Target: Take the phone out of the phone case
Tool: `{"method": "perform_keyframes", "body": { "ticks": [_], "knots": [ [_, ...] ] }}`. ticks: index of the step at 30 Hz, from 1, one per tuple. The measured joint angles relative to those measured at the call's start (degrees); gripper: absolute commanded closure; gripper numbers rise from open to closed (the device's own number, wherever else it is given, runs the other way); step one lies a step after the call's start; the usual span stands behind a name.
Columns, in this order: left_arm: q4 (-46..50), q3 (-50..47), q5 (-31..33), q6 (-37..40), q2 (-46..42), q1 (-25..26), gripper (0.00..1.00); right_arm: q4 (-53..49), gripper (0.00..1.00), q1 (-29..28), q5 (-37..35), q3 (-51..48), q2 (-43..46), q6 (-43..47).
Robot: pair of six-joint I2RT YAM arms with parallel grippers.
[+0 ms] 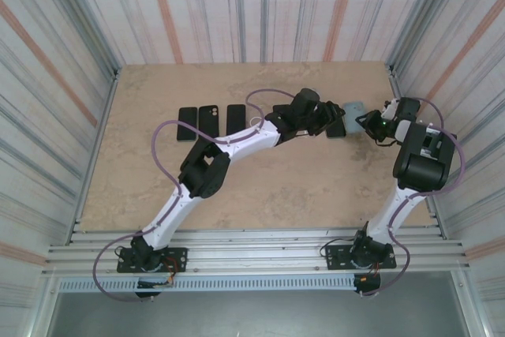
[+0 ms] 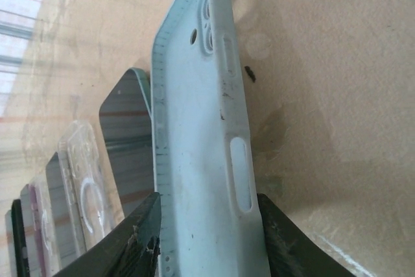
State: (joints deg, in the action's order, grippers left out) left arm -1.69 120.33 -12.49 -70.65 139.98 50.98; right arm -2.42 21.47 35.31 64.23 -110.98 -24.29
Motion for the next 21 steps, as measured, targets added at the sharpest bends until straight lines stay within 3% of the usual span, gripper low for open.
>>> {"method": "perform_keyframes", "body": {
  "ticks": [11,14,21],
  "knots": [
    [-0.24,-5.03,-0.63,2.1,-3.37,-0.83,0.32,-6.62,0.47,0.24,-5.77,4.96,-2.27,4.35],
    [-0.66,-6.82,-1.11,3.43,-5.25,-1.46,0.3,-8.39,0.36,0.02,-7.41,6.14,-2.43,5.42],
    [1.29,-9.97,-3.13,11.39,-11.21,-3.54,0.2,-12.63,0.25,-2.82,-11.98,7.04,-0.52,9.6]
  ]
}}
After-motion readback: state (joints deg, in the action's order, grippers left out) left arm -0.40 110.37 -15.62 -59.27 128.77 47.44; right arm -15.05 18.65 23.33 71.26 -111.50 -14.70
